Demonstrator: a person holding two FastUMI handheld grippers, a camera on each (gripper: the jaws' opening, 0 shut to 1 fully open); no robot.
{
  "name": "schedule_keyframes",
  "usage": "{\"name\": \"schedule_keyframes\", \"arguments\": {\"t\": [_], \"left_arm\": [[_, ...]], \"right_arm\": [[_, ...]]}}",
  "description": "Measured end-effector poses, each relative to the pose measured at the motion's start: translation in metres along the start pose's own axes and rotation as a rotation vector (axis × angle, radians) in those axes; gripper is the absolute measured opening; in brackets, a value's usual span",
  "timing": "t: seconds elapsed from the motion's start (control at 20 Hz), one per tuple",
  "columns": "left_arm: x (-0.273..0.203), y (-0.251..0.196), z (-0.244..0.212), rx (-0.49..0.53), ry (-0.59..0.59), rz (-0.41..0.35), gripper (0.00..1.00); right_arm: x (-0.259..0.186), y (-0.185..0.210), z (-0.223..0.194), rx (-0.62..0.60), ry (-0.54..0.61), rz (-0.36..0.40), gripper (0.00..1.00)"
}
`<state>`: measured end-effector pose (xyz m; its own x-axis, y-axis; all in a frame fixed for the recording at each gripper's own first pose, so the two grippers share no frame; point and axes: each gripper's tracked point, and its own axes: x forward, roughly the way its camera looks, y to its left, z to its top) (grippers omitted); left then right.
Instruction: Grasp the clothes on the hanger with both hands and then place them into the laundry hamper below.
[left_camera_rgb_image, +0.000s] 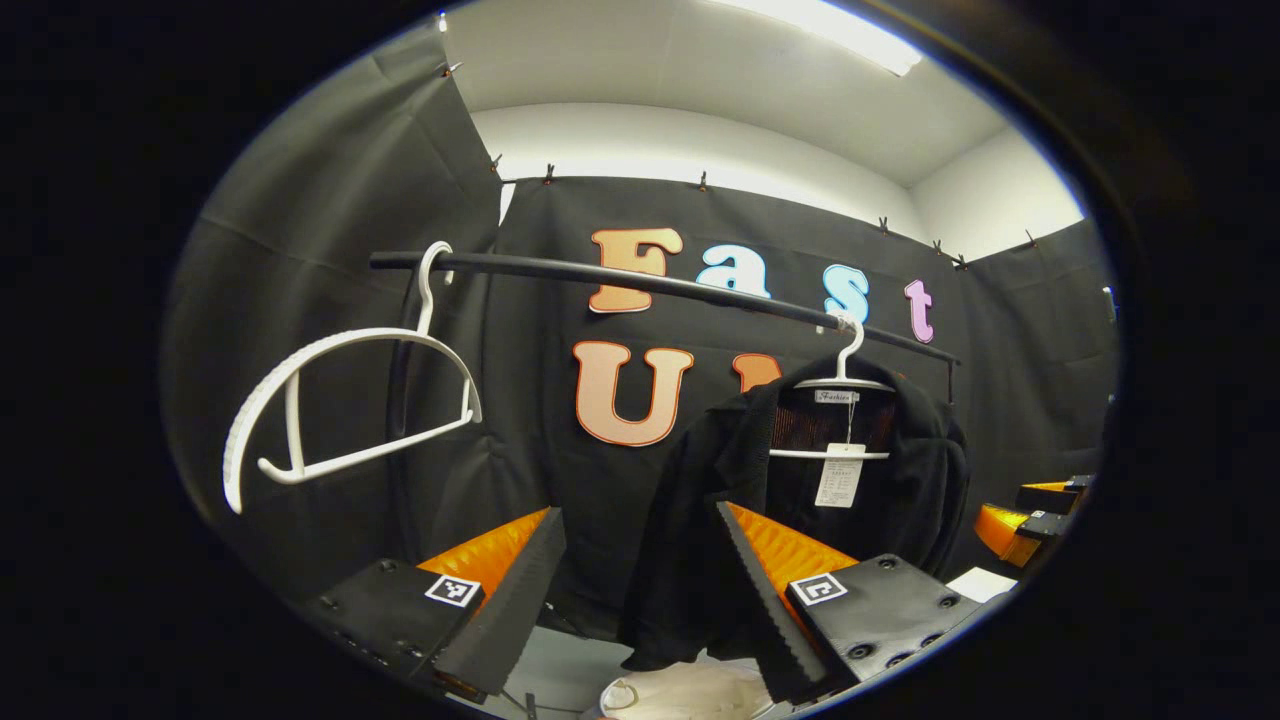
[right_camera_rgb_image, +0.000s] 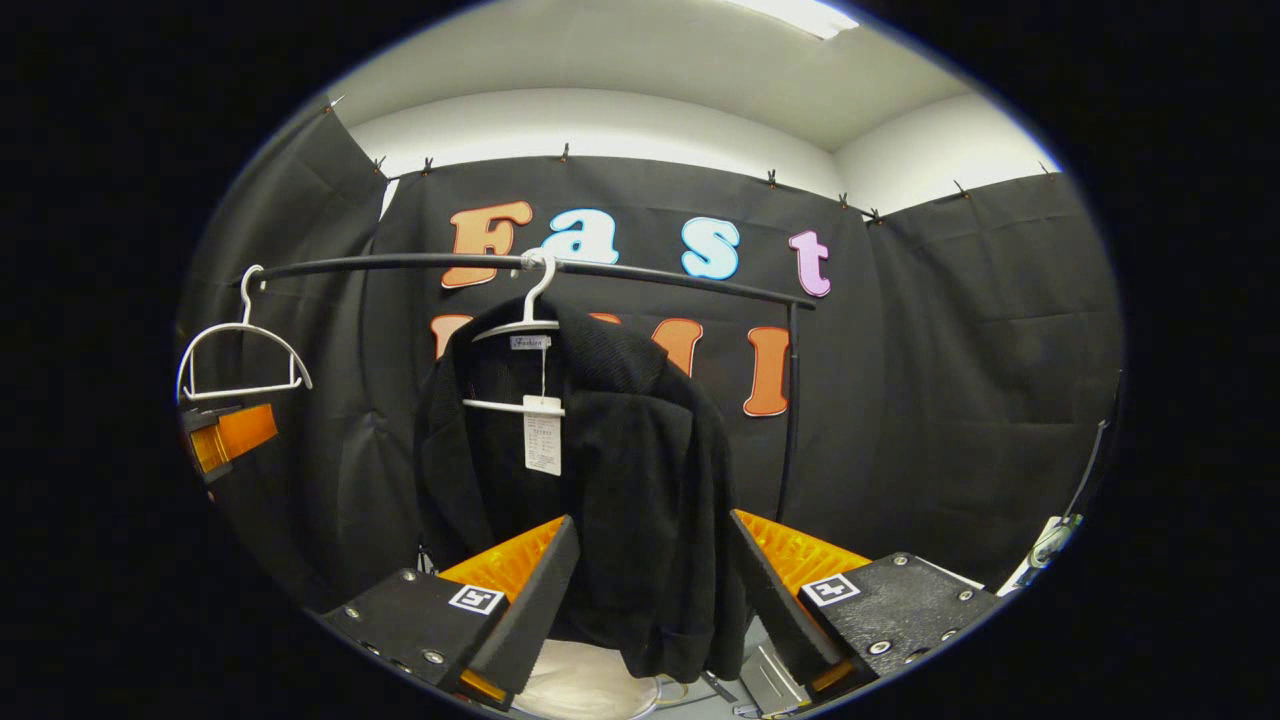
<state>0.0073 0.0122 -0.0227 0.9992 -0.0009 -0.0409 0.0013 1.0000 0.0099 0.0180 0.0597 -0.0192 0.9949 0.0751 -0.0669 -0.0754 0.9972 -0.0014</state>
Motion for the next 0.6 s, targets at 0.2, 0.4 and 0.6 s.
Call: {"name": "schedule_keyframes", "arguments": {"t": [0.2, 0.4, 0.6], "left_arm": [[0.008, 0.006, -0.007, 0.006, 0.014, 0.008, 0.93], [0.012, 0.008, -0.013, 0.005, 0.029, 0.013, 0.97], [0.014, 0.012, -0.018, 0.013, 0.034, 0.021, 0.93]], "right_arm": [[0.025, 0.007, -0.010, 0.003, 0.021, -0.003, 0.92], [0.054, 0.015, -0.021, 0.001, 0.039, -0.004, 0.92], [0.082, 0.020, -0.036, -0.007, 0.061, -0.023, 0.92]]}}
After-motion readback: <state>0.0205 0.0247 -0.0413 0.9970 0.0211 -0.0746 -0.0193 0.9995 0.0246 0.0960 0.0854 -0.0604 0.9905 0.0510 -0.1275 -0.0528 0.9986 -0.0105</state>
